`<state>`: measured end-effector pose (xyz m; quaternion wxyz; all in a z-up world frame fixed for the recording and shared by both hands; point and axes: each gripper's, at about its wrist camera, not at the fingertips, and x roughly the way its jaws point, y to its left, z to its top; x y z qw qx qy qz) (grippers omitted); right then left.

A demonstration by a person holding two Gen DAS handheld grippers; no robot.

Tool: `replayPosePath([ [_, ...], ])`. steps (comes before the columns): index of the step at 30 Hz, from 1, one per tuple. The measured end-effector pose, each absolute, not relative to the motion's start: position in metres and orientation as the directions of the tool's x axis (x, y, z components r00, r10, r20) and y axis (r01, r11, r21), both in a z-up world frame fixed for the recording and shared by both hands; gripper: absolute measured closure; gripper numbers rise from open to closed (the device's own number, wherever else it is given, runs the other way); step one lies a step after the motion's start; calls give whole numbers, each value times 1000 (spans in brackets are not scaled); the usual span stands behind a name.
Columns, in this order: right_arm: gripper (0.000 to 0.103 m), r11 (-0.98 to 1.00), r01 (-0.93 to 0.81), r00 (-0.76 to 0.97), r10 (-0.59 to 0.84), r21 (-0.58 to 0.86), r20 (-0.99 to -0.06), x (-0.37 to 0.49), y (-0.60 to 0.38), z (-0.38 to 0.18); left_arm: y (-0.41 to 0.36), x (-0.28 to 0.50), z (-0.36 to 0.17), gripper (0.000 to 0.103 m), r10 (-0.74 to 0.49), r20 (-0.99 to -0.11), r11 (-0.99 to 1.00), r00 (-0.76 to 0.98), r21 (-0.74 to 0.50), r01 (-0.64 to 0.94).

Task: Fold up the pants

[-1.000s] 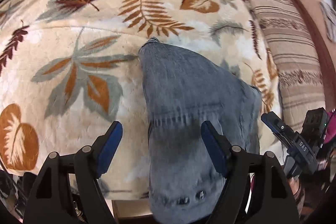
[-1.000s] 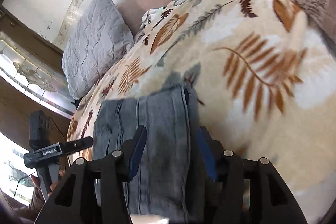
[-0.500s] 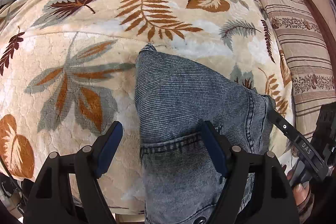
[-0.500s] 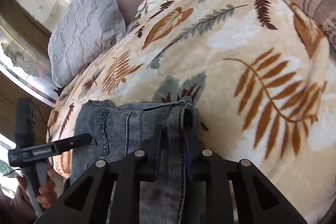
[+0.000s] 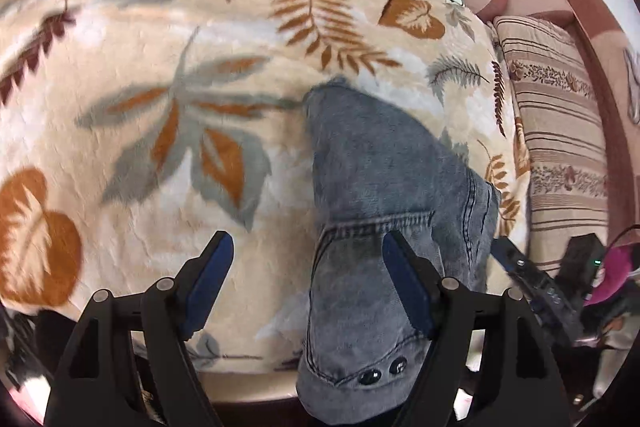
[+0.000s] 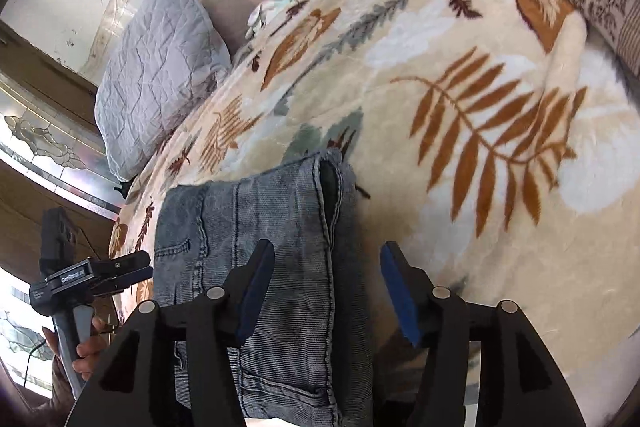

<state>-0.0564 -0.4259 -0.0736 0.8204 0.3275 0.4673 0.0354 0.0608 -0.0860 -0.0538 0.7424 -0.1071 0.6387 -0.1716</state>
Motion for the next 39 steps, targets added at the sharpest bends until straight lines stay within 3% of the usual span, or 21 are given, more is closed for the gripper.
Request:
replayPosePath([
  [4, 38, 732, 216, 519, 475, 646, -711, -49, -410, -93, -100, 53, -77, 21, -489, -872, 868, -4, -487, 93],
  [7, 26, 736, 135, 526, 514, 664, -677, -51, -400, -90, -120, 44, -95, 21, -525, -845, 838, -106, -534, 109],
  [8, 26, 768, 137, 507, 488, 625, -710, -51, -398, -92, -124, 41, -99, 21, -526, -842, 836, -122, -538, 109],
  [10, 33, 829, 137, 460, 431, 542, -776, -51, -394, -98, -128, 38, -96, 21, -523, -846, 838, -104, -532, 121],
  [11, 36, 835, 123, 463, 430, 536, -775, -54, -392, -97, -128, 37, -94, 27, -521, -848, 838, -97, -530, 132],
  [12, 52, 839, 116, 460, 430, 532, -777, -55, -388, -94, -129, 37, -91, 42, -523, -848, 836, -89, -530, 141],
  [13, 67, 822, 103, 458, 461, 561, -760, -56, -386, -91, -129, 37, -87, 46, -518, -852, 838, -78, -524, 154],
  [18, 71, 818, 57, 460, 488, 573, -742, -45, -367, -66, -125, 42, -60, 68, -499, -866, 848, 20, -483, 219],
  [25, 71, 790, -34, 518, 538, 612, -665, 15, -338, -21, -73, 93, -1, 68, -491, -838, 869, 240, -452, 200],
  [27, 67, 804, -52, 547, 519, 592, -657, 35, -325, -12, -56, 112, 3, 53, -424, -857, 905, 294, -390, 168],
  [29, 65, 871, -19, 569, 413, 491, -711, 54, -312, -9, -40, 121, 4, 47, -305, -886, 952, 348, -278, 125],
  [32, 50, 928, 9, 563, 303, 372, -769, 63, -298, -11, -23, 118, -1, 35, -171, -900, 985, 400, -147, 90],
  [34, 31, 940, 15, 553, 276, 340, -786, 56, -292, -15, -12, 109, -7, 34, -95, -895, 995, 435, -72, 68],
  [39, 10, 972, 74, 504, 155, 221, -850, 33, -289, -22, -5, 75, -22, 34, -25, -871, 999, 490, 1, 53],
])
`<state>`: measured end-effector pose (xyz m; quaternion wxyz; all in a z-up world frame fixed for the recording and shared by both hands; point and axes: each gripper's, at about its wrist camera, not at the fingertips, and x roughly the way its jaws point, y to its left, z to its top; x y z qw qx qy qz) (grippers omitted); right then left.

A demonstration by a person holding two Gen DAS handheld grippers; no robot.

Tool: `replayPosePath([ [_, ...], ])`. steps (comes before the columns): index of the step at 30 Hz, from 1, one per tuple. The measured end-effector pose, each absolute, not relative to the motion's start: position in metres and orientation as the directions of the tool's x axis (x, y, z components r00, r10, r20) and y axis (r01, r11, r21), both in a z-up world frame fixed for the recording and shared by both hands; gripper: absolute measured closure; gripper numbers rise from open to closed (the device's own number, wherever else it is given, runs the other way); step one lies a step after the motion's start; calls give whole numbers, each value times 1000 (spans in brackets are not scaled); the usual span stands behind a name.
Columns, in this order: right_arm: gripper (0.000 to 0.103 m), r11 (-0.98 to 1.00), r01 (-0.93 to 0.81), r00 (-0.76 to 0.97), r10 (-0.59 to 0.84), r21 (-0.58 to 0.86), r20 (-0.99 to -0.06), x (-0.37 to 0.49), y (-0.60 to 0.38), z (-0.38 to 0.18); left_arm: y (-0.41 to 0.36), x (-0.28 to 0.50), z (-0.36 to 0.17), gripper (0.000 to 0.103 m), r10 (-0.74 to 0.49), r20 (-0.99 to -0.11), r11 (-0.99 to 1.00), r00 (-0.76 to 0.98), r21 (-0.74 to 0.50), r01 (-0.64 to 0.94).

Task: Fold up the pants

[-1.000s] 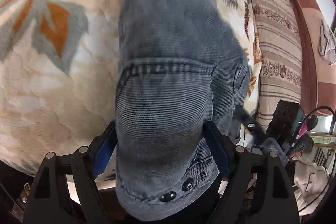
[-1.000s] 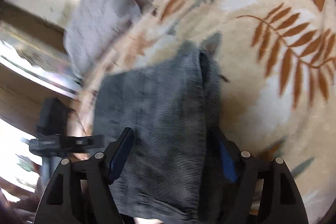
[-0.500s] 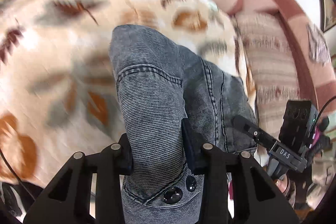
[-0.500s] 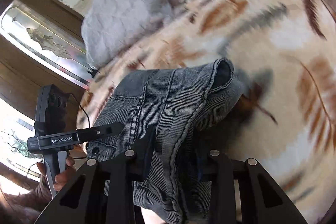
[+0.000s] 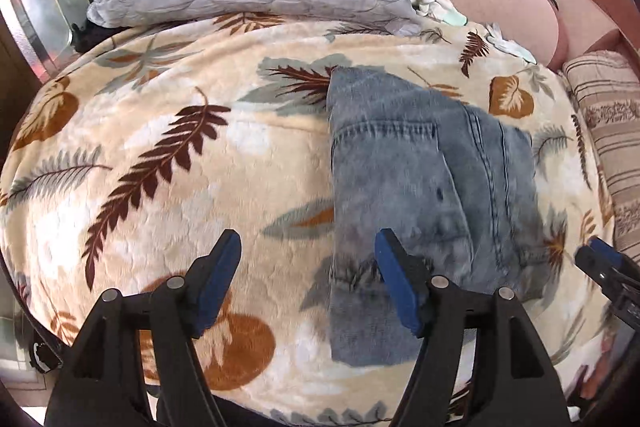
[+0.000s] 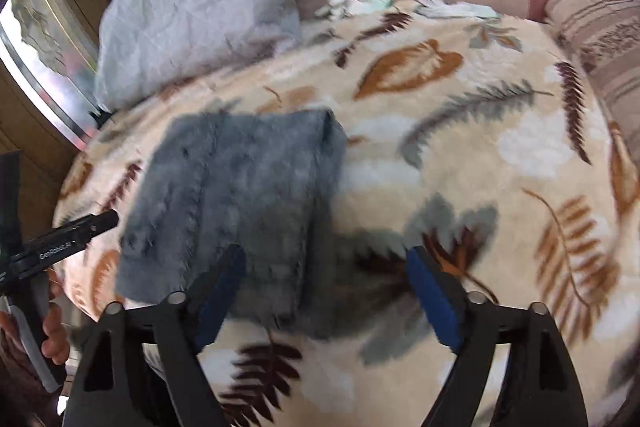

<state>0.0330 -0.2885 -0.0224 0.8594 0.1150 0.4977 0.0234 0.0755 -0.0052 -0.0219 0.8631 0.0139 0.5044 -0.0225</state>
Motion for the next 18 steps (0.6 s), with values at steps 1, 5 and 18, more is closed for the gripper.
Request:
replayPosePath([
  [1, 1, 976, 86, 496, 133, 201, -858, 27, -287, -23, -6, 69, -21, 34, -7, -859, 999, 512, 22, 49],
  [5, 0, 987, 104, 477, 61, 125, -877, 6, -286, -24, -19, 50, -15, 26, 53, -820, 993, 569, 102, 54],
  [18, 0, 997, 77, 605, -39, 10, -795, -42, -275, 22, -44, 7, -9, 26, 77, -806, 973, 587, 189, 133],
])
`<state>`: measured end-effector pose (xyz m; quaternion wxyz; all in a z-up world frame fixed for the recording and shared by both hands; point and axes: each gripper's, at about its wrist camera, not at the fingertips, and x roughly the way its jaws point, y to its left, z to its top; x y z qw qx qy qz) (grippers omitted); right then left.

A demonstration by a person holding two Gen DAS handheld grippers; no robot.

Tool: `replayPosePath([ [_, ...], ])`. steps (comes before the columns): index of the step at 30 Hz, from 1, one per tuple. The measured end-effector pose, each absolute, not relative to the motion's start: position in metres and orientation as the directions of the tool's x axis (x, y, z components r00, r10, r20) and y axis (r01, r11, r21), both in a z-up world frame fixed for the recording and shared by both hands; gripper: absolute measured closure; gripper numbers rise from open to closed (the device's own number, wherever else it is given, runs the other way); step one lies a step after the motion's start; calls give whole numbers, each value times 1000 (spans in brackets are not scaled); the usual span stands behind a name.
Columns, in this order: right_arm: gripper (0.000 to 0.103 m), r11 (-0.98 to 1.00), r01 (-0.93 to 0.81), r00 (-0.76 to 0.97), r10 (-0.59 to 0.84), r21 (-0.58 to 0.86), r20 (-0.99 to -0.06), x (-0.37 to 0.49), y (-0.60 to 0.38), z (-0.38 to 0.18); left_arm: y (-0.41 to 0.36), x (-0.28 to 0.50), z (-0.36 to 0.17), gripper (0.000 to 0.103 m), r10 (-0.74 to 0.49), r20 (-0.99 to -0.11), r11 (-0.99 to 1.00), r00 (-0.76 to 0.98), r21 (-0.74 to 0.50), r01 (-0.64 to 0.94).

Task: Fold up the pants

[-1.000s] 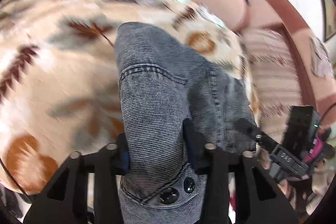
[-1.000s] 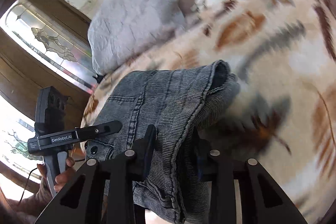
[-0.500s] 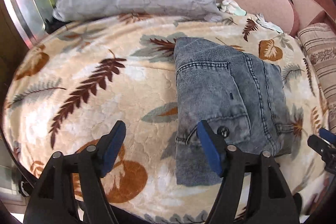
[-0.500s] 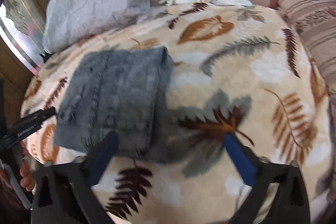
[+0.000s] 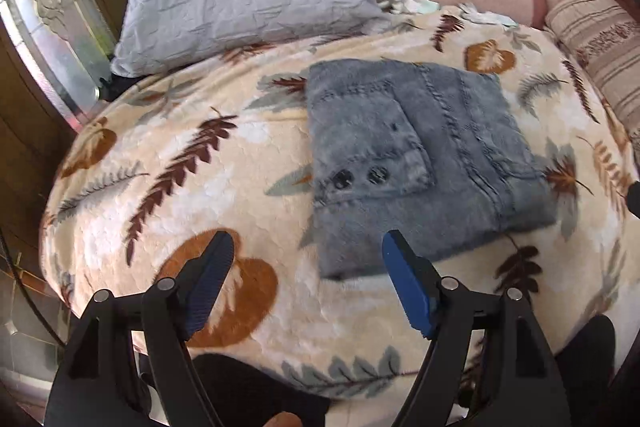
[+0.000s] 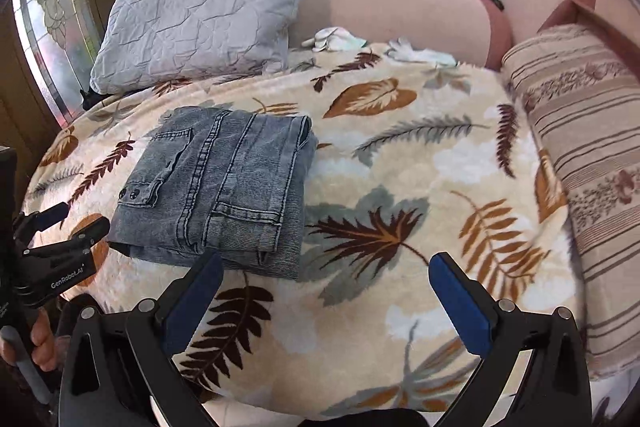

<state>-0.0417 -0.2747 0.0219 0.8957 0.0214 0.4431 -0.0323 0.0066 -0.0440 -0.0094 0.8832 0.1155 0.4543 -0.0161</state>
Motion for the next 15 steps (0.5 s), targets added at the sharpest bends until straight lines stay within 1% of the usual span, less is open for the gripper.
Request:
replayPosePath([
  [10, 0, 997, 72, 601, -37, 8, -798, -60, -272, 22, -56, -10, -1, 26, -10, -817, 973, 576, 125, 193],
  [15, 0, 996, 84, 595, -38, 15, -803, -63, -273, 20, -61, -17, 12, 25, -104, -802, 974, 588, 38, 224],
])
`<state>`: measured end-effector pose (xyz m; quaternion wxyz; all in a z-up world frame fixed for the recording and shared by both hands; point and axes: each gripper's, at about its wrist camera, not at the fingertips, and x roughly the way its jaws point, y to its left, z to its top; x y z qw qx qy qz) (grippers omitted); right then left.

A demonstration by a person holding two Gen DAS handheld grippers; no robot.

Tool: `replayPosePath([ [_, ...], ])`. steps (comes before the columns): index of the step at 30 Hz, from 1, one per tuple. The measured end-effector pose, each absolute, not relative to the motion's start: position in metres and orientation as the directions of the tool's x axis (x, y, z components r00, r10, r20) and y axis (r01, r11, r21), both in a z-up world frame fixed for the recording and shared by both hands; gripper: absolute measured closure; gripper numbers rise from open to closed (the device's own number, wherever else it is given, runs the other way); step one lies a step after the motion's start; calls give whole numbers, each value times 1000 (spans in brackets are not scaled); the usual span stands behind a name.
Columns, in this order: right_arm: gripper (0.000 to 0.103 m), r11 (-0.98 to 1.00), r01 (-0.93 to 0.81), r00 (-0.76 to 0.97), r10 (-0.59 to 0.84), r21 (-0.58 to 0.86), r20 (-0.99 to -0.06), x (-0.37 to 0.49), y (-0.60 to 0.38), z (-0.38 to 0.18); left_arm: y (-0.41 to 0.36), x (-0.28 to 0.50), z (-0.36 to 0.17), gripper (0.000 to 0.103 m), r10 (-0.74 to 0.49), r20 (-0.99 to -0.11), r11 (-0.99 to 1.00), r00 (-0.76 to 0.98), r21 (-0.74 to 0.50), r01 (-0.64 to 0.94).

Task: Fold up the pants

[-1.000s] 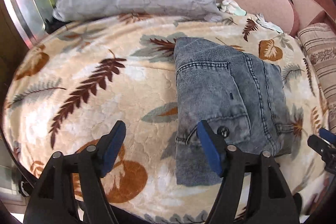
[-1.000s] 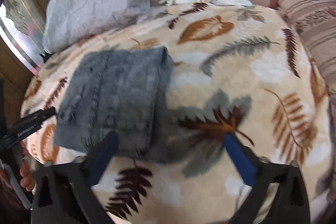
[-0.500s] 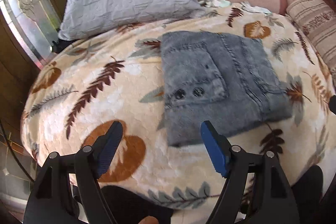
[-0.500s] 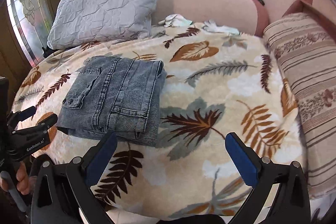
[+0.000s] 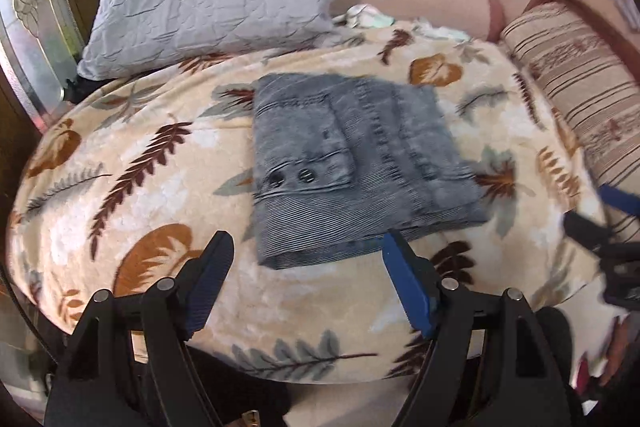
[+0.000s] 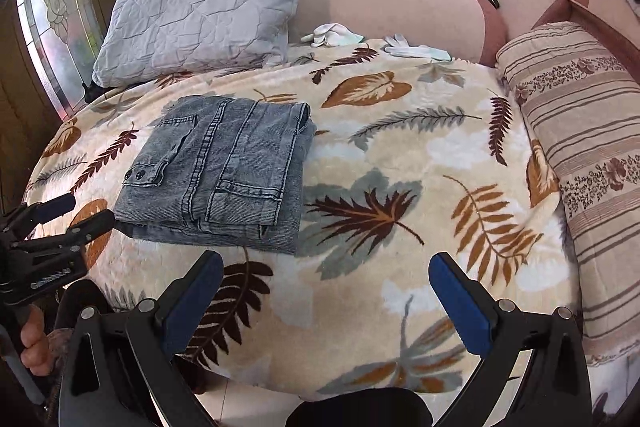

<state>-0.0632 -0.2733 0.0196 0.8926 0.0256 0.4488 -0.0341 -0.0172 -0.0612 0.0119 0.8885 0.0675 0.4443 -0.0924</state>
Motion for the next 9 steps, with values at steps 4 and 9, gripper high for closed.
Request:
replayPosePath([
  [4, 0, 996, 91, 591, -44, 13, -805, -64, -276, 19, -66, -19, 19, 24, -142, -803, 971, 578, 1, 239],
  [9, 0, 995, 103, 590, -65, -5, -805, -66, -277, 19, -71, -22, 21, 24, -122, -793, 970, 597, 31, 240],
])
